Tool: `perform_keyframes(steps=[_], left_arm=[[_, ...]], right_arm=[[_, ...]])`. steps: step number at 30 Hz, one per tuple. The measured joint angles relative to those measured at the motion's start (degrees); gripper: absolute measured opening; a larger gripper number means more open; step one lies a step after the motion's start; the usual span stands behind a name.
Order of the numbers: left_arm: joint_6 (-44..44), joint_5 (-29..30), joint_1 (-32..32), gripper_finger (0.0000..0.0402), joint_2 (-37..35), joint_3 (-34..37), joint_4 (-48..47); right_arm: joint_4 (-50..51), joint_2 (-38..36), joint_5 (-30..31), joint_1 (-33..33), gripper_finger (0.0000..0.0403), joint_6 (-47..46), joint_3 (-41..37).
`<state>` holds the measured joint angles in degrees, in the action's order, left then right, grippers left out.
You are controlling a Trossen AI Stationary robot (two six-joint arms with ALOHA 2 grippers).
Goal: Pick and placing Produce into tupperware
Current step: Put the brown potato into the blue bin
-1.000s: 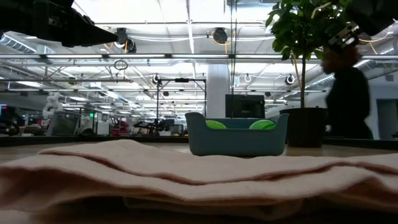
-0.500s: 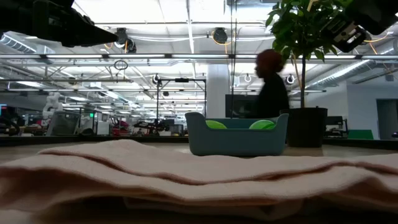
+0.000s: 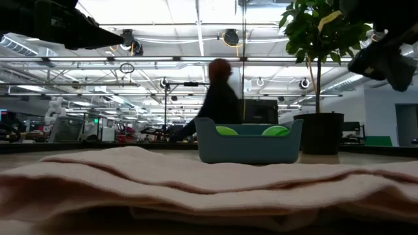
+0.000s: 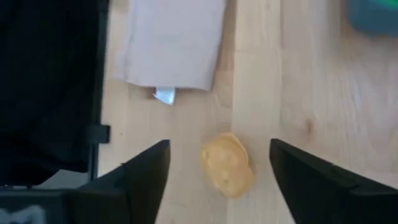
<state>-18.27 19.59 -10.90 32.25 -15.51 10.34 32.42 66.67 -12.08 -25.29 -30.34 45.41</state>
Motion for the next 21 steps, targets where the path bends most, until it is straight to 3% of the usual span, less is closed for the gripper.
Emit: perform_keyframes(steps=[5,21], left_arm=[[0.4,0.0,0.0,0.0026,0.0,0.0,-0.6],[0.8,0.0,0.0,0.0026,0.0,0.0,-1.7]], right_arm=[[0.8,0.9,-0.1,-0.3,0.0305,-0.1,0.0],[0.2,5.2,1.5,-2.0,0.0306,2.5,0.0]])
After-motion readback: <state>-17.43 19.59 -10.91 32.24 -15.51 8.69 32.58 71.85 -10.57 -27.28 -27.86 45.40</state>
